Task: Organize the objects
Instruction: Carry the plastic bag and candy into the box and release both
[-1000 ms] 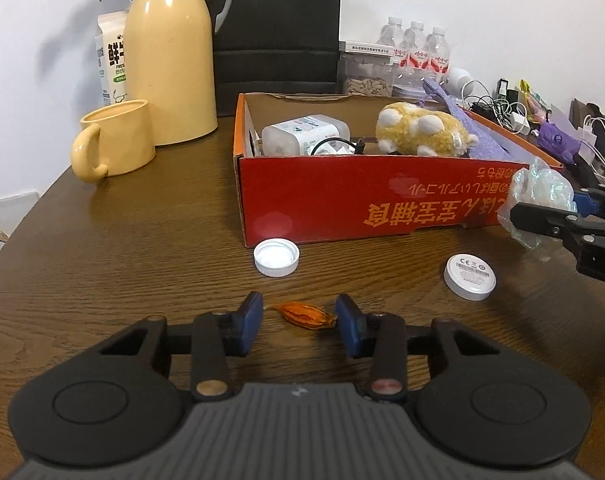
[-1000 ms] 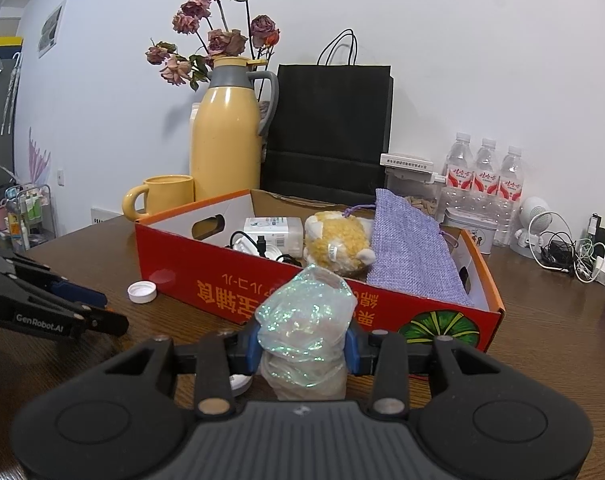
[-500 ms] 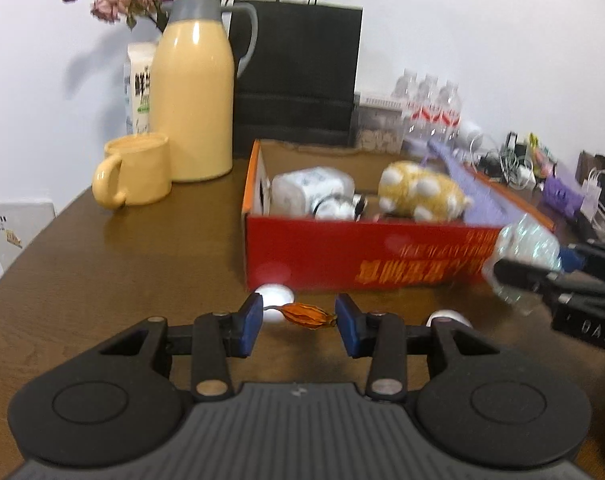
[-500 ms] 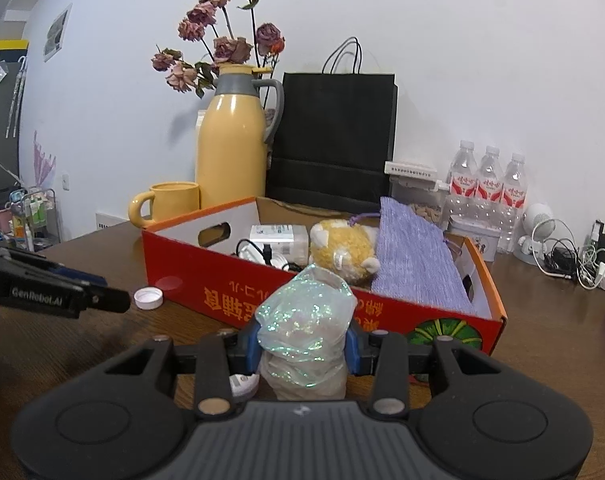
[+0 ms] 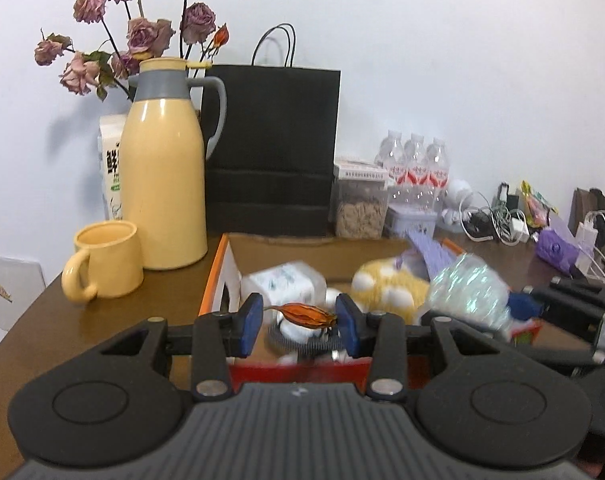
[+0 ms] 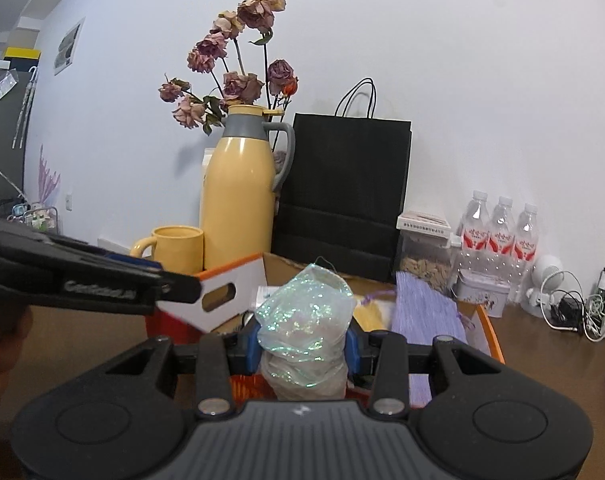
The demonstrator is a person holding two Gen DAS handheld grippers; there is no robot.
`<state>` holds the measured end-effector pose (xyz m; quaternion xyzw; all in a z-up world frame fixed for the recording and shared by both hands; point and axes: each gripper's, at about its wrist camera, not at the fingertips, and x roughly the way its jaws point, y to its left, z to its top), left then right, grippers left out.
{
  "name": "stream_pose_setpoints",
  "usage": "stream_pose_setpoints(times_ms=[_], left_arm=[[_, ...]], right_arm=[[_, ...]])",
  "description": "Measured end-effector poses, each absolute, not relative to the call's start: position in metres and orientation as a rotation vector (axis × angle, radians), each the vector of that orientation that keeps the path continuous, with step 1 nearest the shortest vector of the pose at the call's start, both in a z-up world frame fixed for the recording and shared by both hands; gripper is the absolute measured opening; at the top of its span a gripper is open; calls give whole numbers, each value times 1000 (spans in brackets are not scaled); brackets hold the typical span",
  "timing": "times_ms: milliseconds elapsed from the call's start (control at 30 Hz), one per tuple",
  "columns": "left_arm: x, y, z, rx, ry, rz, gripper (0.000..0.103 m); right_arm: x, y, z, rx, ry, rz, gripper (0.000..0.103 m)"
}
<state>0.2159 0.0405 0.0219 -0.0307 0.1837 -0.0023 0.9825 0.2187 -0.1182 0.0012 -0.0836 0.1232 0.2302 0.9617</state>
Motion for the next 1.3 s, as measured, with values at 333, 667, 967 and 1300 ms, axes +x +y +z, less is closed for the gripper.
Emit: stream_pose_setpoints(times_ms=[333, 667, 967, 1300], left_arm=[[262, 47, 32, -94, 336, 30, 41], [296, 52, 18, -108, 365, 60, 41], [290, 46, 17, -90, 349, 41, 41], [281, 42, 16, -76, 327, 55, 103]], right_arm=[[264, -91, 9, -168, 242, 456, 38], [305, -90, -7, -123, 295, 443, 38], [300, -87, -10, -137, 302, 457, 39], [299, -94, -11, -116, 309, 423, 103]])
